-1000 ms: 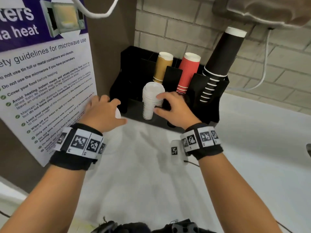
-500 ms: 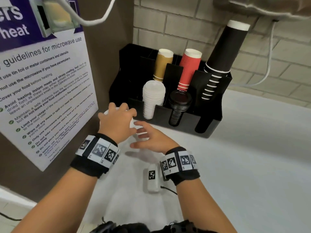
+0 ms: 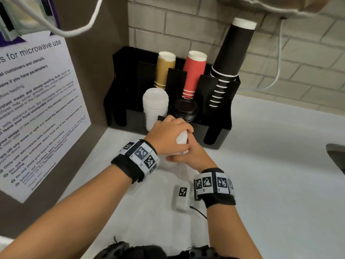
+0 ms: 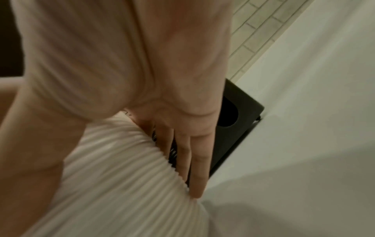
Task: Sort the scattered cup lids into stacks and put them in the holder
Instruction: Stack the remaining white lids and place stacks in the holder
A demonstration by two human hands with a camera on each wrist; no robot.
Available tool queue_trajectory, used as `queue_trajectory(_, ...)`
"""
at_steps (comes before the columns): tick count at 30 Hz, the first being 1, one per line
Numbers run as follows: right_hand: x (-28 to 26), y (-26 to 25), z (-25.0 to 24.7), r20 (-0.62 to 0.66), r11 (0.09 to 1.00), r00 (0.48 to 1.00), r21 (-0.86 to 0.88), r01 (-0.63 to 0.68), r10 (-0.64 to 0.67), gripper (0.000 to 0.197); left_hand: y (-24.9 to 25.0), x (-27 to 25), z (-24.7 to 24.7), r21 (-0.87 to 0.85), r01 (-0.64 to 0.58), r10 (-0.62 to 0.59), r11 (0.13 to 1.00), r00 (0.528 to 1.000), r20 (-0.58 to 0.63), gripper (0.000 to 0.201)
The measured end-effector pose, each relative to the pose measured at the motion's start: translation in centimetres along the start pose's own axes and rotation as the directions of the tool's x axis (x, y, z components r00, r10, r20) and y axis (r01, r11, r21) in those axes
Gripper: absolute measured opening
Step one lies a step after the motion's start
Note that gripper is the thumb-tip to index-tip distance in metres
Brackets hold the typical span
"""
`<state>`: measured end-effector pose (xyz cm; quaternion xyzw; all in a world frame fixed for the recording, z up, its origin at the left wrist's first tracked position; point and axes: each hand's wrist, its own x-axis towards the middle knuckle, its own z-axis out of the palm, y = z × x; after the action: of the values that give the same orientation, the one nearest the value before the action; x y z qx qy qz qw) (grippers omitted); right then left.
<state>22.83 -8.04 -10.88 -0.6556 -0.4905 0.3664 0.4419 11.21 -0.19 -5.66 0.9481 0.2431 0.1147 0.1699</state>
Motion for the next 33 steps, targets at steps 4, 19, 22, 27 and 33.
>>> queue_trajectory(4,-0.3,0.4,-0.8,-0.050,0.999,0.999,-0.038,0.007,-0.009,0.099,0.1,0.6,0.2,-0.112,-0.098,0.091,0.989,0.994,-0.066,0.037)
queue_trajectory(19,1.2,-8.2,-5.2,0.166,0.871,0.984,-0.473,0.130,-0.057,0.094,-5.2,-6.7,-3.3,-0.741,-0.055,-0.378,0.669,0.833,-0.404,0.023)
queue_trajectory(22,2.7,-10.3,-3.5,0.306,0.706,0.952,-0.677,0.210,0.010,0.092,-5.9,-8.5,-1.6,-0.797,0.003,-0.466,0.604,0.813,-0.349,0.025)
queue_trajectory(27,4.0,-11.2,-1.4,0.352,0.508,0.932,-0.821,0.261,0.088,0.091,-5.6,-8.9,-0.2,-0.842,0.038,-0.496,0.538,0.822,-0.279,0.025)
queue_trajectory(33,4.2,-11.3,-1.2,0.360,0.478,0.928,-0.834,0.274,0.095,0.077,-4.7,-9.0,-0.4,-0.838,0.010,-0.466,0.546,0.835,-0.294,0.026)
